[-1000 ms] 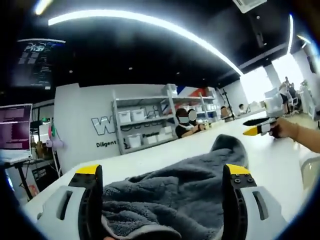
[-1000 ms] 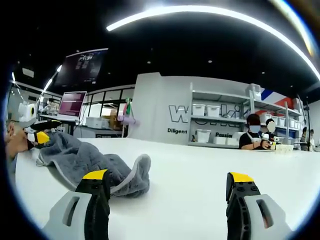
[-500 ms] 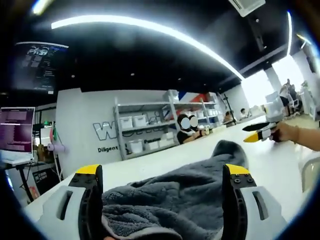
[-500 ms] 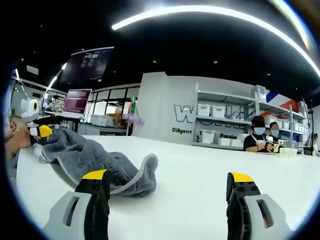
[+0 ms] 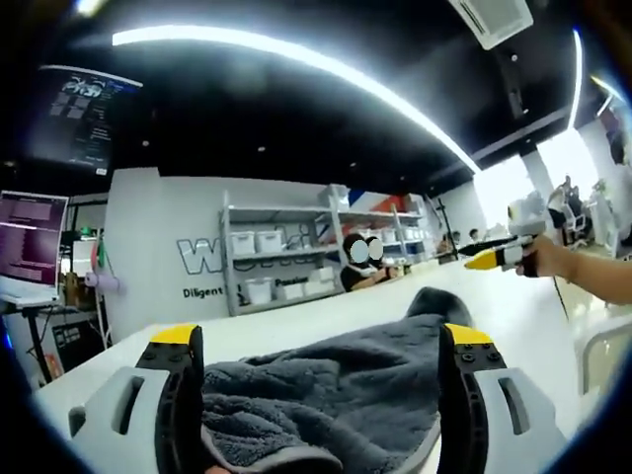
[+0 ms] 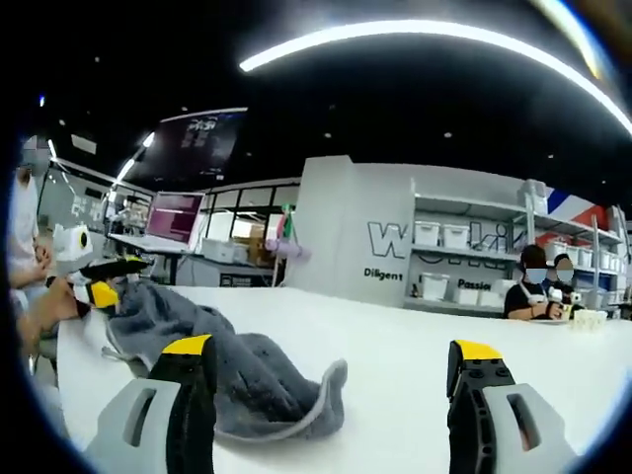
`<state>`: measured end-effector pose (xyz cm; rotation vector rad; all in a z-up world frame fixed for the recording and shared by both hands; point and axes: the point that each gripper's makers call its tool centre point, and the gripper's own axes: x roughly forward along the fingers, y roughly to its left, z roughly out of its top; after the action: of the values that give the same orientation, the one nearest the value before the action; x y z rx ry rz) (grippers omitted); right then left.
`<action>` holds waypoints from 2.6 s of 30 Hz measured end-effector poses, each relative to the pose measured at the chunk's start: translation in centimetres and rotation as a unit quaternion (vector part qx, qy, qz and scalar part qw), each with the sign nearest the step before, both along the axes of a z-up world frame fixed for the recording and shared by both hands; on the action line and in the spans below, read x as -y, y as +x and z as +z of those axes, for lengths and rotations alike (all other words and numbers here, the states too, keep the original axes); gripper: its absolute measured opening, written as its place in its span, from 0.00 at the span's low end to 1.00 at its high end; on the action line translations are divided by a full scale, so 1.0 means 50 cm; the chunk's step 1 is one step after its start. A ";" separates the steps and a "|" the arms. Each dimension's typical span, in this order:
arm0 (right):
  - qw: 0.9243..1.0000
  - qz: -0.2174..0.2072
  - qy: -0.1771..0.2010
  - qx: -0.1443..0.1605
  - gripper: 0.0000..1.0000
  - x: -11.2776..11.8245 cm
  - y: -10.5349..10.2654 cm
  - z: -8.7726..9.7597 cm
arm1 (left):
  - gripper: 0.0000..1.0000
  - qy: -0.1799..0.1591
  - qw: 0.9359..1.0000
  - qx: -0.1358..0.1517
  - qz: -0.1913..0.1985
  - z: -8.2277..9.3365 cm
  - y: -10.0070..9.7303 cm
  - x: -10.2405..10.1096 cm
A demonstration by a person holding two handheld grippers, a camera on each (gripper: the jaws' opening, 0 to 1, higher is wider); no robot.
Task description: Fold the towel on the table until its edges align and the towel forms a compact rectangular stack.
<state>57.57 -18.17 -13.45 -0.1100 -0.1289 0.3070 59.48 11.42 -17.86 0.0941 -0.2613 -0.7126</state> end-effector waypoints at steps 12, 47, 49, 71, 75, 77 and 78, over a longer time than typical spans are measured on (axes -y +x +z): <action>0.995 -0.005 -0.090 -0.044 0.86 -0.085 0.163 0.113 | 0.97 -0.009 1.000 0.008 -0.006 0.007 -0.008 -0.004; 0.929 0.094 -0.189 -0.302 0.15 -0.266 0.328 -0.259 | 0.95 -0.009 1.000 0.002 -0.021 0.004 -0.017 0.007; 0.927 0.098 -0.188 -0.311 0.06 -0.263 0.331 -0.269 | 0.94 -0.008 1.000 0.001 -0.019 0.002 -0.020 0.006; 0.923 0.002 -0.283 -0.263 0.01 -0.149 0.375 -0.245 | 0.93 0.006 1.000 -0.002 -0.023 -0.008 -0.027 0.013; 0.925 -0.045 -0.272 -0.260 0.01 -0.074 0.395 -0.232 | 0.93 0.007 1.000 -0.003 -0.025 -0.009 -0.026 0.014; 0.924 -0.076 -0.268 -0.263 0.01 -0.030 0.394 -0.232 | 0.93 0.007 1.000 -0.004 -0.027 -0.009 -0.026 0.015; 0.921 -0.090 -0.270 -0.265 0.01 -0.011 0.393 -0.233 | 0.93 0.007 1.000 -0.004 -0.028 -0.009 -0.027 0.016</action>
<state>77.20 -17.60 -25.11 -0.5783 0.5085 0.1731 58.14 10.62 -18.33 0.0985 -0.2516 -0.7697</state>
